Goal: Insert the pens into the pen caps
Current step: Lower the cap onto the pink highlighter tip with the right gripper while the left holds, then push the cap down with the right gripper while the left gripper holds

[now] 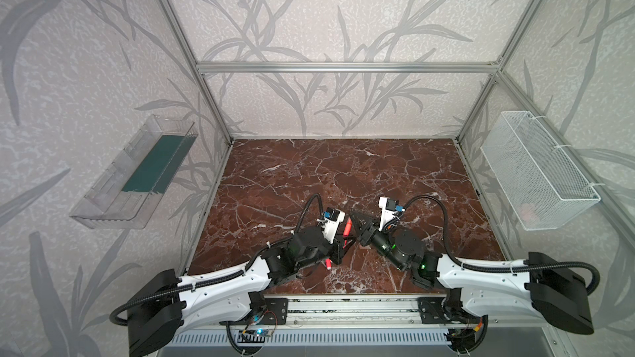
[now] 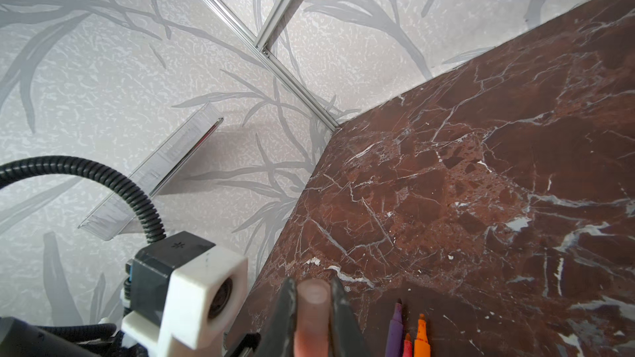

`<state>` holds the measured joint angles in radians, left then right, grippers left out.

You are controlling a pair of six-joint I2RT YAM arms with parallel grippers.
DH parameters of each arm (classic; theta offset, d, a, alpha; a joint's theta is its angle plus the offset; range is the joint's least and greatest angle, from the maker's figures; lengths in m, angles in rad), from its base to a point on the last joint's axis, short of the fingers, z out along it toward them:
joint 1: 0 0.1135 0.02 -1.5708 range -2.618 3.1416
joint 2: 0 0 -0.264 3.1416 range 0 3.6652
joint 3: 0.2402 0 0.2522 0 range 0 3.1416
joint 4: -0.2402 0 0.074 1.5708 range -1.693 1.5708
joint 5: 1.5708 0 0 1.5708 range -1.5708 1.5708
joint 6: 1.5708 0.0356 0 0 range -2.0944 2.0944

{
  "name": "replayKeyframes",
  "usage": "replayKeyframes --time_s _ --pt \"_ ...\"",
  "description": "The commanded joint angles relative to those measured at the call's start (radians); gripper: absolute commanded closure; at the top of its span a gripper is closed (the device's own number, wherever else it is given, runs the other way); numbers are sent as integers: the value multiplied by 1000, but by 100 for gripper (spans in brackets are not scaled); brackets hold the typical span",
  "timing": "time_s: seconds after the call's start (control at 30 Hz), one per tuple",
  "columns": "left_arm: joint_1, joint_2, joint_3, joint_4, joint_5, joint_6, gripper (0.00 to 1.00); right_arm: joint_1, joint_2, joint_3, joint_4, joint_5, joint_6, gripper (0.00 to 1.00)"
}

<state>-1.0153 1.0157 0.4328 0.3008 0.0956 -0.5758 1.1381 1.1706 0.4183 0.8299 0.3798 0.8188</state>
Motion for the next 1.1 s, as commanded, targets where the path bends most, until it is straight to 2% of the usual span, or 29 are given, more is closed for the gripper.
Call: replayKeyframes --time_s 0.0,0.17,0.37,0.47,0.7,0.87,1.07 --pt "23 -9 13 81 -50 5 100 59 0 38 -129 -100 -20 82" --pt "23 -21 6 77 -50 20 100 61 -35 56 -205 -56 -33 66" --pt "23 -28 -3 67 -38 55 100 61 -145 54 -322 23 -73 39" --pt "23 -33 -10 66 -36 74 100 58 -211 53 -376 76 -102 31" --pt "21 -48 -23 76 -11 112 100 57 -340 59 -467 131 -176 26" --pt "20 -27 -16 82 18 129 100 53 -358 77 -481 138 -232 24" --pt "17 -7 -9 100 52 142 100 35 -280 132 -482 85 -225 34"
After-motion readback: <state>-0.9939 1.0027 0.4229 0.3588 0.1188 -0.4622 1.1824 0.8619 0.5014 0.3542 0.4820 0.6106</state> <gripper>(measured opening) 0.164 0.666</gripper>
